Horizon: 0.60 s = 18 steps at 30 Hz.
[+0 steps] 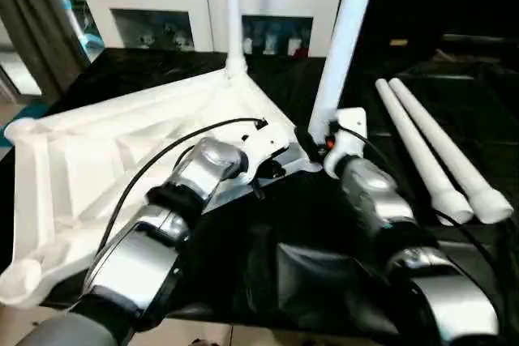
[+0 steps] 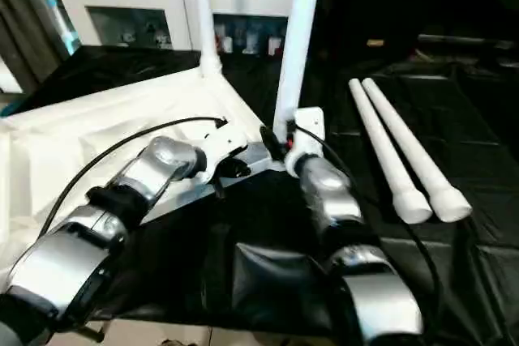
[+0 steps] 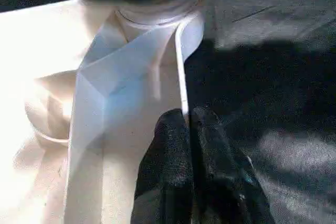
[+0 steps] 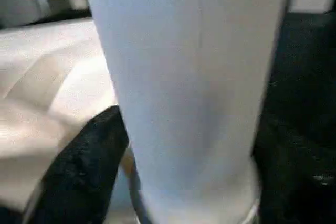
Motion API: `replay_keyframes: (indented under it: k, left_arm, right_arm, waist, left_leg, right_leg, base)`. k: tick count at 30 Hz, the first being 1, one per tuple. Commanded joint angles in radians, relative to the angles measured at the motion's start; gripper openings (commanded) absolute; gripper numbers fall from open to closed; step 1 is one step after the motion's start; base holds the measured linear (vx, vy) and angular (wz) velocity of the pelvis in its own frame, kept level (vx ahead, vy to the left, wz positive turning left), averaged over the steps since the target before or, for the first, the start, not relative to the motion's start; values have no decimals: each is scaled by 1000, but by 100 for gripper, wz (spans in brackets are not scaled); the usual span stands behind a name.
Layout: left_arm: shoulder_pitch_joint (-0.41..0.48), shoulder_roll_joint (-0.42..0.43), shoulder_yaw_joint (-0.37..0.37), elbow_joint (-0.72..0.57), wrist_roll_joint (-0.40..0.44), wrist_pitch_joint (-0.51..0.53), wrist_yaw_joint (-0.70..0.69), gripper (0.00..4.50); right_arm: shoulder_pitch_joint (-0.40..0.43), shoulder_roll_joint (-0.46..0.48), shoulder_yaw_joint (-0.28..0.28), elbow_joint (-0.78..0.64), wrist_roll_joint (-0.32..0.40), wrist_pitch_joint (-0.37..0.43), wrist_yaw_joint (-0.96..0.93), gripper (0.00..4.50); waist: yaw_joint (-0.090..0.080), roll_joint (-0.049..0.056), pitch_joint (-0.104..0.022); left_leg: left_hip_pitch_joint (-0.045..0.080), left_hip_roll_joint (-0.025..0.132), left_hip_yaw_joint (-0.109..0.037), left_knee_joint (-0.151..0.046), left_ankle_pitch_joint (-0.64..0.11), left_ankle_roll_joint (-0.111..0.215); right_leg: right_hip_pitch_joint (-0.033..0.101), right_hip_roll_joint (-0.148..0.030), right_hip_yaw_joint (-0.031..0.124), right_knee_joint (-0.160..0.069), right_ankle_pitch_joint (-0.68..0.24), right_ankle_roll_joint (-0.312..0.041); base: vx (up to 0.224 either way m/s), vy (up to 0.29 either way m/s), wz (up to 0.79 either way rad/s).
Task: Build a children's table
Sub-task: Rotate leg to tighten
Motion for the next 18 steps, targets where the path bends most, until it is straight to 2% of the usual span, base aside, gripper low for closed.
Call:
replay_keyframes:
  k: [1, 2, 3, 4, 5, 7, 8, 9, 10, 11, 12, 13, 14, 15, 16, 18]
  left_arm:
    - [-16, 0, -9, -85, -23, -81, -56, 0]
    - [-12, 4, -11, -92, -26, -88, -69, 0]
    - [13, 30, -24, -132, -34, -114, -134, 0]
    - [21, 39, -29, -144, -35, -123, -152, 0]
    - [34, 55, -34, -164, -42, -140, -188, 0]
    - [53, 75, -30, -183, -55, -172, -236, 0]
    - [57, 78, -28, -185, -58, -178, -244, 0]
    - [64, 85, -24, -188, -66, -187, -263, 0]
    - [69, 91, -24, -189, -69, -197, -275, 0]
    - [74, 95, -23, -191, -74, -203, -288, 0]
    - [80, 102, -24, -193, -76, -206, -299, 0]
    - [83, 105, -25, -195, -76, -207, -304, 0]
    - [86, 109, -25, -193, -76, -217, -308, 0]
    - [87, 111, -25, -192, -75, -224, -309, 0]
    - [92, 115, -23, -195, -77, -228, -314, 0]
    - [101, 121, -20, -202, -84, -230, -327, 0]
  right_arm:
    - [10, -3, 42, -45, -3, 20, 67, 379]
    - [15, -10, 47, -55, -3, 23, 80, 390]
    - [54, -55, 76, -132, 0, 46, 165, 390]
    - [68, -72, 86, -160, 2, 55, 196, 390]
    - [97, -106, 102, -220, 11, 74, 260, 390]
    - [145, -165, 116, -318, 24, 109, 360, 390]
    - [154, -177, 119, -337, 27, 115, 379, 390]
    - [175, -207, 127, -378, 33, 127, 426, 390]
    - [188, -225, 132, -401, 35, 130, 450, 390]
    - [201, -243, 138, -425, 40, 136, 476, 390]
    - [217, -264, 145, -453, 48, 146, 506, 390]
    - [224, -273, 148, -467, 53, 152, 519, 390]
    - [232, -286, 154, -481, 53, 151, 533, 390]
    - [238, -294, 158, -491, 52, 150, 540, 390]
    - [247, -306, 160, -509, 55, 155, 552, 390]
    - [267, -326, 164, -549, 60, 173, 576, 390]
  waist:
    - [9, -9, -80]
    - [12, -8, -85]
    - [22, -4, -92]
    - [31, -7, -92]
    - [42, -6, -92]
    - [61, -9, -95]
    - [68, -9, -97]
    - [71, -8, -92]
    - [76, -7, -87]
    - [78, -7, -80]
    - [79, -7, -77]
    - [80, -7, -71]
    - [77, -8, -68]
    - [77, -8, -68]
    - [74, -9, -68]
    - [73, -10, -68]
  left_leg:
    - [23, 60, -24, -71, -217, 113]
    - [22, 59, -23, -65, -164, 132]
    - [23, 58, -23, -55, -54, 175]
    - [15, 57, -20, -43, 22, 225]
    - [16, 58, -17, -35, 53, 255]
    - [13, 60, -19, -26, 68, 275]
    - [10, 60, -19, -23, 76, 282]
    - [9, 60, -18, -24, 60, 281]
    - [9, 63, -18, -28, 0, 263]
    - [11, 66, -18, -35, -72, 229]
    - [14, 68, -18, -39, -109, 208]
    - [19, 71, -18, -48, -177, 166]
    - [19, 70, -19, -54, -227, 128]
    - [19, 70, -19, -54, -227, 128]
    - [22, 68, -21, -58, -263, 93]
    - [19, 66, -21, -60, -272, 78]
  right_leg:
    - [51, -66, 38, -36, -58, -281]
    - [52, -66, 38, -26, 3, -289]
    - [53, -61, 34, -9, 133, -307]
    - [52, -58, 32, 3, 226, -312]
    - [46, -59, 32, 8, 257, -314]
    - [47, -62, 34, 18, 289, -300]
    - [44, -60, 32, 21, 282, -292]
    - [40, -58, 32, 17, 250, -289]
    - [36, -61, 31, 8, 152, -280]
    - [35, -62, 32, -6, 28, -267]
    - [33, -61, 33, -12, -33, -260]
    - [31, -59, 34, -24, -137, -244]
    - [31, -61, 36, -30, -209, -229]
    - [31, -61, 36, -30, -209, -229]
    - [29, -62, 40, -37, -261, -205]
    - [29, -61, 41, -38, -270, -196]
  base:
    - [72, -9, 3]
    - [72, -9, 3]
    - [67, -11, 1]
    - [59, -12, 1]
    - [59, -12, 1]
    - [0, 0, 0]
    - [0, 0, 0]
    - [0, 0, 0]
    - [0, 0, 0]
    - [0, 0, 0]
    - [0, 0, 0]
    - [-56, 8, 3]
    - [-56, 8, 3]
    - [-57, 10, 2]
    - [-56, 8, 2]
    - [-28, 4, 1]
